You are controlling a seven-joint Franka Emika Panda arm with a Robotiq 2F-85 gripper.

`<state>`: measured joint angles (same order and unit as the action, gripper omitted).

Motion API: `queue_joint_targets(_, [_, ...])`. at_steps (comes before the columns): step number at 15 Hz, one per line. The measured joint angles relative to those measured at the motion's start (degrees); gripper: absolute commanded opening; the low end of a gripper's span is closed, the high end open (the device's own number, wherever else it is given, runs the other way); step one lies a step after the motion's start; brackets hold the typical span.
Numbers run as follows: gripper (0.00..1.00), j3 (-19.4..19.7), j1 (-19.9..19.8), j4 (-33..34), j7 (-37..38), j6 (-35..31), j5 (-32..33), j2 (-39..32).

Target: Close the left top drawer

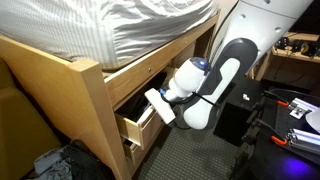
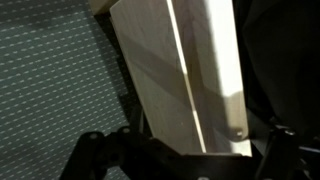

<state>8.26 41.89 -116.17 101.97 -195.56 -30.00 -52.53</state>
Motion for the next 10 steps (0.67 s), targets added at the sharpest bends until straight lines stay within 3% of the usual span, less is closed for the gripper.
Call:
queue_joint_targets(2, [1.0,-1.9,-2.9,2.0,-0.3,0.0,0.1,-1.9])
queue_joint_targets(6, [1.0,-2.4,-3.5,2.4,-0.7,1.1,-0.1,-2.3])
queue_joint_targets(10, [1.0,0.7,-2.0,2.7,-1.3,11.6,0.2,0.4])
